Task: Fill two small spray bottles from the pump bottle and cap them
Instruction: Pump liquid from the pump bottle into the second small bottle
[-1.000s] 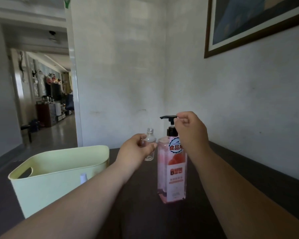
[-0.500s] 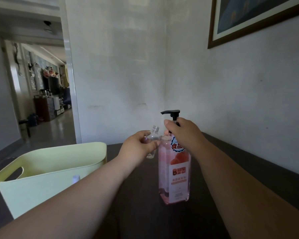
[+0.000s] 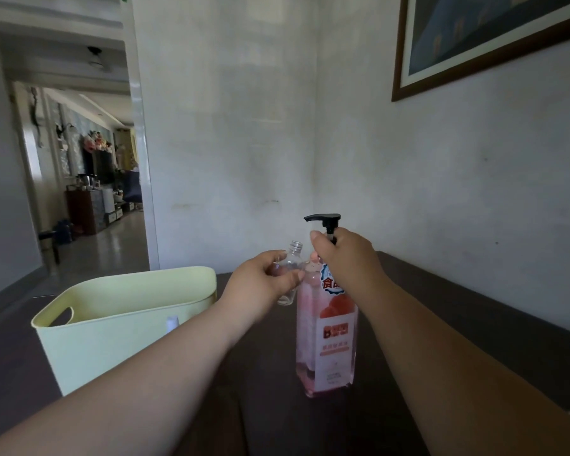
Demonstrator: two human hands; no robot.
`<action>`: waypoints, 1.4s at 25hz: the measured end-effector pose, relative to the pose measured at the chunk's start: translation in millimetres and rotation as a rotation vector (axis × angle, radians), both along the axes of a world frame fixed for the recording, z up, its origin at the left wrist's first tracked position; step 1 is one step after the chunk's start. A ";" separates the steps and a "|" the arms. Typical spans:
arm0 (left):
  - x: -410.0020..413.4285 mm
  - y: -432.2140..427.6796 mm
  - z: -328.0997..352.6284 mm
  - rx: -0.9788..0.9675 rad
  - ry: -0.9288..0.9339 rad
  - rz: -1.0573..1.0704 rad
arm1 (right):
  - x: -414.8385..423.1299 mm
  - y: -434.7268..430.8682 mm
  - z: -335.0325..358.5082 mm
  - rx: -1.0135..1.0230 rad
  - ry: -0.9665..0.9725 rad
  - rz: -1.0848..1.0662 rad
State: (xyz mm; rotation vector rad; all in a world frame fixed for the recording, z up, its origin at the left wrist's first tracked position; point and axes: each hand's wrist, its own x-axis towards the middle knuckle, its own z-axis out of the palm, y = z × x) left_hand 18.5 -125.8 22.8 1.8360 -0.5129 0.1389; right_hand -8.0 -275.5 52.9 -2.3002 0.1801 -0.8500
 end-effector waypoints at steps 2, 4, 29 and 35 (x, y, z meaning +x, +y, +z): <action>-11.5 11.3 1.0 -0.020 -0.003 -0.010 | -9.5 10.2 -0.7 0.000 -0.009 0.008; -21.2 23.6 1.7 -0.027 -0.018 -0.012 | -19.3 19.4 -1.3 0.020 -0.014 0.017; -34.6 54.6 34.3 0.023 -0.116 0.065 | 3.6 64.4 88.1 0.086 0.254 0.092; -38.2 58.0 37.8 0.033 -0.219 0.061 | 3.1 63.0 86.6 0.066 0.516 0.070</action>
